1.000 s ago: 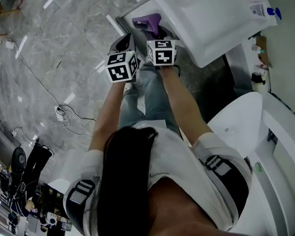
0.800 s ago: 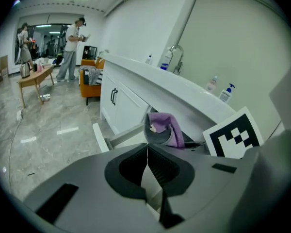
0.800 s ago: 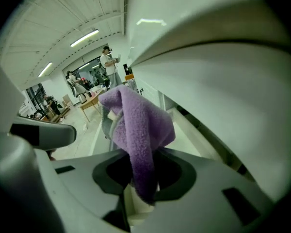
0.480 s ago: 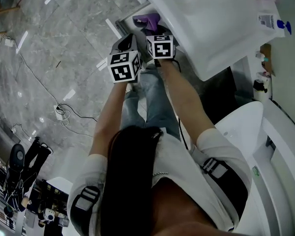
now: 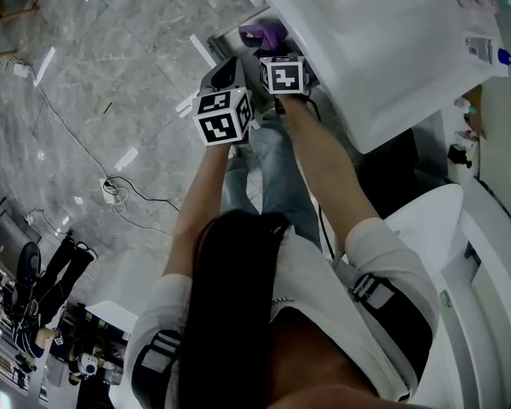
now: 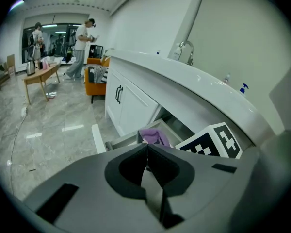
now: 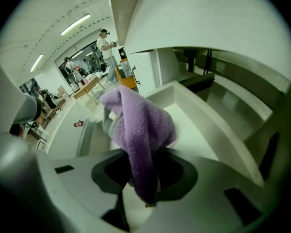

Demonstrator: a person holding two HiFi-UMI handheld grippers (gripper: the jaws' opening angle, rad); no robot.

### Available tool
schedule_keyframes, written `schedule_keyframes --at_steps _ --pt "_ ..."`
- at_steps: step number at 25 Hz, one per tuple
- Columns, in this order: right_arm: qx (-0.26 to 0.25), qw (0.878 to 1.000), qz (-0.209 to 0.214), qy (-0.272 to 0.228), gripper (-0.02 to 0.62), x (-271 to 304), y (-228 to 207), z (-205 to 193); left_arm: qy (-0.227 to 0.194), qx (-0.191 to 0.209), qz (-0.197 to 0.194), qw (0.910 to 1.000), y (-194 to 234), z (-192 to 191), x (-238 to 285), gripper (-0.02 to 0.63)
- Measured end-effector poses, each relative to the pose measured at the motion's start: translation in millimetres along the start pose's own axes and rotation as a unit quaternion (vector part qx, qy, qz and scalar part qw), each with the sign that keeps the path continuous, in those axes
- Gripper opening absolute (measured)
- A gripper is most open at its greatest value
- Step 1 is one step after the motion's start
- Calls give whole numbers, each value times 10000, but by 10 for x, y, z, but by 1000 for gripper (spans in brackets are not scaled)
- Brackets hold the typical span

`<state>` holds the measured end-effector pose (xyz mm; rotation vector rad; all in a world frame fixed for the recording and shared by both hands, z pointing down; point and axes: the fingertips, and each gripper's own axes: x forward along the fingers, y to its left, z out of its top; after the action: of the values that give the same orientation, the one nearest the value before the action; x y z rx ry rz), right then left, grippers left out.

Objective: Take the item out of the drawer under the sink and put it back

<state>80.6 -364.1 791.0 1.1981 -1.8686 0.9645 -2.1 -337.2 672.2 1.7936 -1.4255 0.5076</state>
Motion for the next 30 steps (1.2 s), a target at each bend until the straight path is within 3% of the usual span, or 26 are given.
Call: schedule_keyframes --at_steps 6,9,18,21,26,30 --pt "270 9995 -17 160 149 89 -54 -7 51 -59 78 9999 50 -30 35 5" --pt "162 9996 -47 220 153 125 -52 0 22 -244 158 9996 112 -24 42 5" --pt "-30 9986 -189 501 153 55 -67 -102 23 -219 93 9997 100 -19 62 5" --pt "7 9983 -66 573 199 66 -52 -174 60 -209 97 9997 98 -36 62 5" --pt "-37 9981 133 608 214 75 30 -171 57 -210 141 9997 119 -1 53 5" --pt "-68 9978 261 607 304 27 119 -200 97 -133 29 9999 114 -29 52 5"
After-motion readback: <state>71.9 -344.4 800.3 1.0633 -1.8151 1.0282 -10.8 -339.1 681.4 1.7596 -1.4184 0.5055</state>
